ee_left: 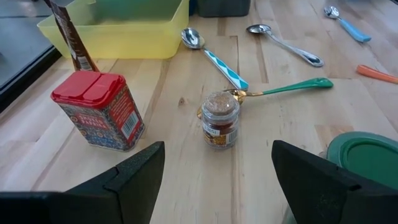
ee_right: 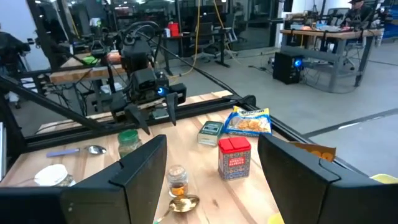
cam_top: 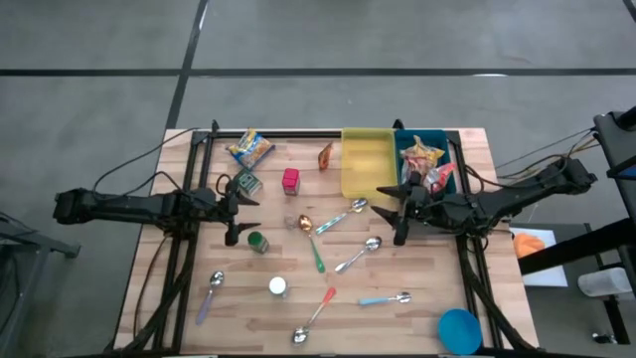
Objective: Pick & Place Food Item
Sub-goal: Put the blue noodle pack into the blue bin
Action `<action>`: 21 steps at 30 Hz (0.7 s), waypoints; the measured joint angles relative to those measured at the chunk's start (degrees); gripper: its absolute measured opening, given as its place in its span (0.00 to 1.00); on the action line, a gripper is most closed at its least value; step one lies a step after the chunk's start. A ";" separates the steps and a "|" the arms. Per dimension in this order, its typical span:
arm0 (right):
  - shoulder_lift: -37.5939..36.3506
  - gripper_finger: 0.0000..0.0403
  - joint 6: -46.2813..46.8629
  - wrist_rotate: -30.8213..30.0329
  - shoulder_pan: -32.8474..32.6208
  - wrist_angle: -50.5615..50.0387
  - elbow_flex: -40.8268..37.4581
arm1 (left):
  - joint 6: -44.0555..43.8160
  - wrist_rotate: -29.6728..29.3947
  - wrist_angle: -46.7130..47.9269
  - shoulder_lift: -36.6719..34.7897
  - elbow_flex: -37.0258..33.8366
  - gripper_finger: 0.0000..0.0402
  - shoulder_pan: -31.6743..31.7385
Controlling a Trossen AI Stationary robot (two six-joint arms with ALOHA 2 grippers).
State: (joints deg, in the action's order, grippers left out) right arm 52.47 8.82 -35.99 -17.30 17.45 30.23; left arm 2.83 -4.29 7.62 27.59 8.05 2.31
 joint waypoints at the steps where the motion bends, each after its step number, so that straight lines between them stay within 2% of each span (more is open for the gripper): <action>1: 0.00 0.62 0.02 0.00 0.00 -0.05 -0.04 | 0.00 0.02 0.07 0.00 0.00 0.75 0.00; 21: 0.15 0.62 0.15 -0.04 0.04 -0.52 0.40 | 0.15 0.02 0.00 0.00 0.00 0.75 0.02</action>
State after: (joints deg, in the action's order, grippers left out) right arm 52.62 8.97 -36.03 -17.26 16.93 30.63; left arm 2.98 -4.28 7.62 27.59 8.05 2.33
